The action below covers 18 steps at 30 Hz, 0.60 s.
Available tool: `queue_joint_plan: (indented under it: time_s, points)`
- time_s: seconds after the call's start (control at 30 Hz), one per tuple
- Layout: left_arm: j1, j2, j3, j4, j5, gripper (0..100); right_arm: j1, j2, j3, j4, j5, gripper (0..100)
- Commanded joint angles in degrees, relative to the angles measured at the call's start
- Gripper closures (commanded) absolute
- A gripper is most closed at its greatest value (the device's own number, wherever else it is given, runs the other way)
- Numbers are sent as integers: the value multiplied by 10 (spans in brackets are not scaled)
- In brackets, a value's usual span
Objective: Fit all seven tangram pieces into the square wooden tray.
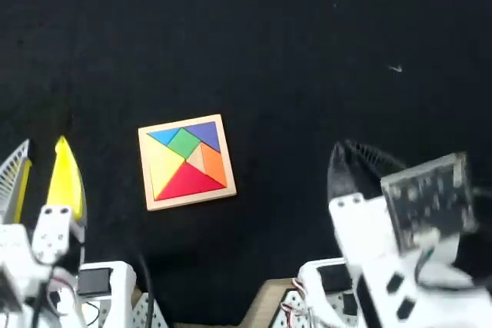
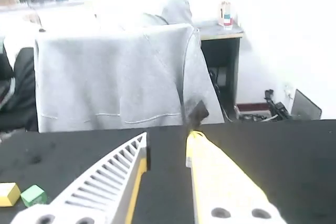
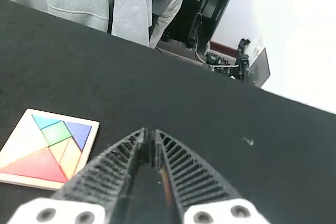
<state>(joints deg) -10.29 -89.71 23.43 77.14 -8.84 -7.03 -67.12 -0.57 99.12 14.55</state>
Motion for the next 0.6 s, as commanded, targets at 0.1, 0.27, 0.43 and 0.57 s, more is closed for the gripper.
queue_joint_plan:
  time_s: [0.1, 0.27, 0.43, 0.57]
  points:
    - [11, -149, 145, -16, -29, 865, -3, -219, 223, -76, -8, 986]
    - [8, -143, 266, -75, -25, 865, 4, -358, 396, -165, -5, 986]
    - [13, -143, 411, -173, -25, 865, 89, -415, 543, -300, -5, 986]
    - [11, -143, 570, -298, -24, 865, 131, -413, 653, -407, -9, 986]
